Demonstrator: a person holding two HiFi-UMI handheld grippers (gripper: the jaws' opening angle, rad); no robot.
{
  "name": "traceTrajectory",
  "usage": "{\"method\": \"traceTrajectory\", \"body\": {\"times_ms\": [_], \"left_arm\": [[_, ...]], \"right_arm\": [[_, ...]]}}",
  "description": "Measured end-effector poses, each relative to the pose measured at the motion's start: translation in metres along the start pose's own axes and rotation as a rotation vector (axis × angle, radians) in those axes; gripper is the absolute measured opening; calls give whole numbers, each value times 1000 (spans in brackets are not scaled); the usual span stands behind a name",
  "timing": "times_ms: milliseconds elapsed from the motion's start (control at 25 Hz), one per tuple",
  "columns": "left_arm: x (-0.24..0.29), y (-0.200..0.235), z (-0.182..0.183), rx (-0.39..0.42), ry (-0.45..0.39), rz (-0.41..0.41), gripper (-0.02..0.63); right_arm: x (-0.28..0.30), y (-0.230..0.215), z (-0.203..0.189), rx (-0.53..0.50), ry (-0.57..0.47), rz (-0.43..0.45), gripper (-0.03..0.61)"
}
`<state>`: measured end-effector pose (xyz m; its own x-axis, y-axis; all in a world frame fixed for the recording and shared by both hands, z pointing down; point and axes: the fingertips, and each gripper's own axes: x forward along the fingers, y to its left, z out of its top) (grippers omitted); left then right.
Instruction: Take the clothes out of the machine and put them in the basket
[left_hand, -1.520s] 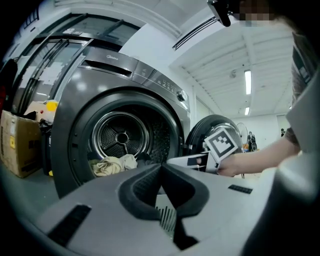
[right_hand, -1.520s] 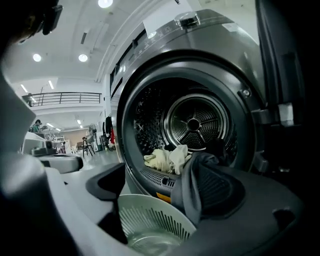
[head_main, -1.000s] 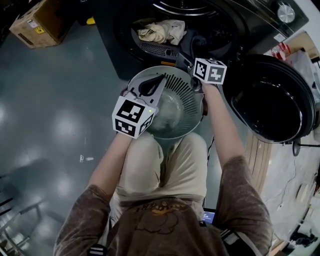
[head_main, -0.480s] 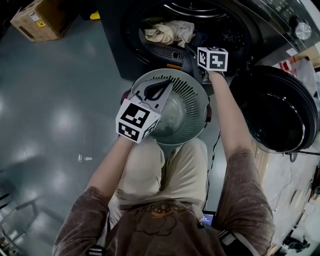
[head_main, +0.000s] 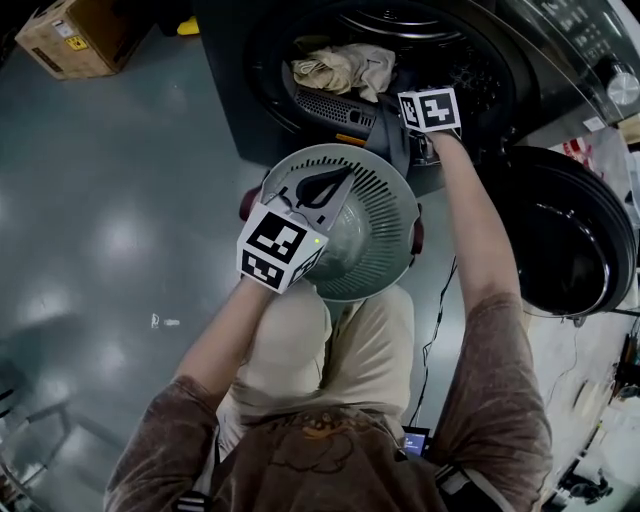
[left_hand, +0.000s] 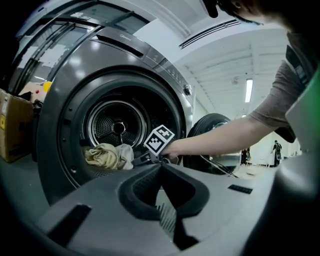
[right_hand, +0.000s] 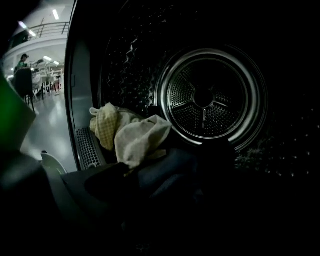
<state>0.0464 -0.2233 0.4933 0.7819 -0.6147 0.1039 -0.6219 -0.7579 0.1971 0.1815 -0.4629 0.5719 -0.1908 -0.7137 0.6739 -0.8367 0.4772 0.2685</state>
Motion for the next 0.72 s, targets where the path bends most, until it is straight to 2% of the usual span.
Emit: {"method": "traceTrajectory", "body": {"times_ms": [80,160,400,560,720], "left_arm": [[2,1,-1,-6,0,-2,5],[4,2,-2,-12,1,-9,5],[10,2,-4,-9,7,-32,5],[11,5,-6,-14,7,-32,5],[12,6,-6,-19,6,-32,5]], "right_arm": [[8,-1,-4,-60,47,-9,477],[15,-4,-9,-76,90,-9,485],[25,-14,-20,-9,162,4,484],[27,-11,-23,-9,184,16,380],[26,-3,-23,-10,187,50,225]]}}
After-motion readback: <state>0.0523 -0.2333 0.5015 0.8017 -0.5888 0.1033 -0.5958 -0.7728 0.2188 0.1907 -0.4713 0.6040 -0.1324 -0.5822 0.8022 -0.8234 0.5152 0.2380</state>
